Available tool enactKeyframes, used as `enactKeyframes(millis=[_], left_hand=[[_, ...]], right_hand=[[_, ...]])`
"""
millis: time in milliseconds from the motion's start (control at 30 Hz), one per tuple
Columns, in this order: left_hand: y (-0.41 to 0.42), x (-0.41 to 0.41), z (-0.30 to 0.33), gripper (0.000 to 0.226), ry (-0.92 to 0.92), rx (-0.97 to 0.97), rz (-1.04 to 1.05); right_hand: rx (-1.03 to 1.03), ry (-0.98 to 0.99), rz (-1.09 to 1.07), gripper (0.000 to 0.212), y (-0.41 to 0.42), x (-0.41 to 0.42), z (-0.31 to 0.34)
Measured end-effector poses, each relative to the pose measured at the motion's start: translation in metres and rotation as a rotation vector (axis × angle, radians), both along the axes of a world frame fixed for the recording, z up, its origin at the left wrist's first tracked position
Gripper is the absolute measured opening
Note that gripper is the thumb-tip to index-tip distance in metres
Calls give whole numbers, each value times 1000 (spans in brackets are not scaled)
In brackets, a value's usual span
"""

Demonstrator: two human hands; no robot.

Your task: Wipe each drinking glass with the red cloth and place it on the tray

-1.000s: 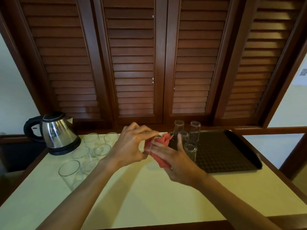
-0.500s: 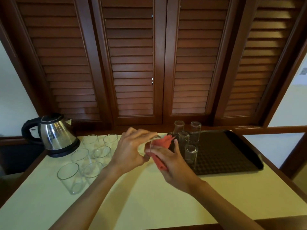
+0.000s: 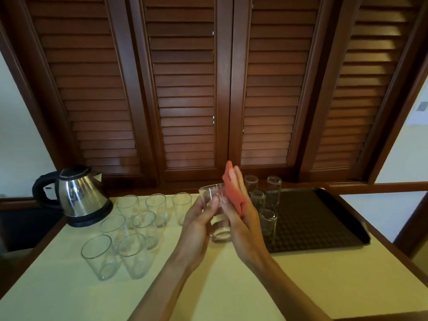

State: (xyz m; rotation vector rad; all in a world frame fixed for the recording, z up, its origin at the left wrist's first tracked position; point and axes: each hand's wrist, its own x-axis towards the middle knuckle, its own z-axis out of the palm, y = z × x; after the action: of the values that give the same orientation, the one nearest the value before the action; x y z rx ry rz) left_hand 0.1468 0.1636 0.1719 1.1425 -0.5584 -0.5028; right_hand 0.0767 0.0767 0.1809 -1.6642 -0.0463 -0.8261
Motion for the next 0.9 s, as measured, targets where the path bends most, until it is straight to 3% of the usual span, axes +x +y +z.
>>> enactKeyframes(millis=[133, 267, 367, 433, 533, 600, 667, 800, 900], left_hand=[[2, 19, 13, 39, 173, -143, 86], [2, 1, 9, 45, 115, -48, 79], [2, 5, 15, 45, 85, -47, 113], [2, 16, 21, 60, 129, -99, 186], [1, 5, 14, 75, 69, -37, 258], [0, -9, 8, 68, -43, 72, 291], [-1, -7, 11, 56, -81, 153, 287], [3, 12, 28, 68, -86, 191, 209], [6, -4, 17, 54, -164, 231, 133]], right_hand=[[-357, 8, -64, 61, 20, -7, -27], [-42, 79, -21, 60, 1, 6, -18], [-59, 46, 15, 64, 17, -2, -19], [-65, -1, 48, 61, 31, -12, -34], [107, 48, 79, 61, 20, -4, -24], [241, 64, 96, 62, 6, 3, -12], [219, 80, 87, 69, 8, 3, -14], [203, 118, 75, 73, 31, -8, -37], [259, 75, 72, 52, 13, -1, -22]])
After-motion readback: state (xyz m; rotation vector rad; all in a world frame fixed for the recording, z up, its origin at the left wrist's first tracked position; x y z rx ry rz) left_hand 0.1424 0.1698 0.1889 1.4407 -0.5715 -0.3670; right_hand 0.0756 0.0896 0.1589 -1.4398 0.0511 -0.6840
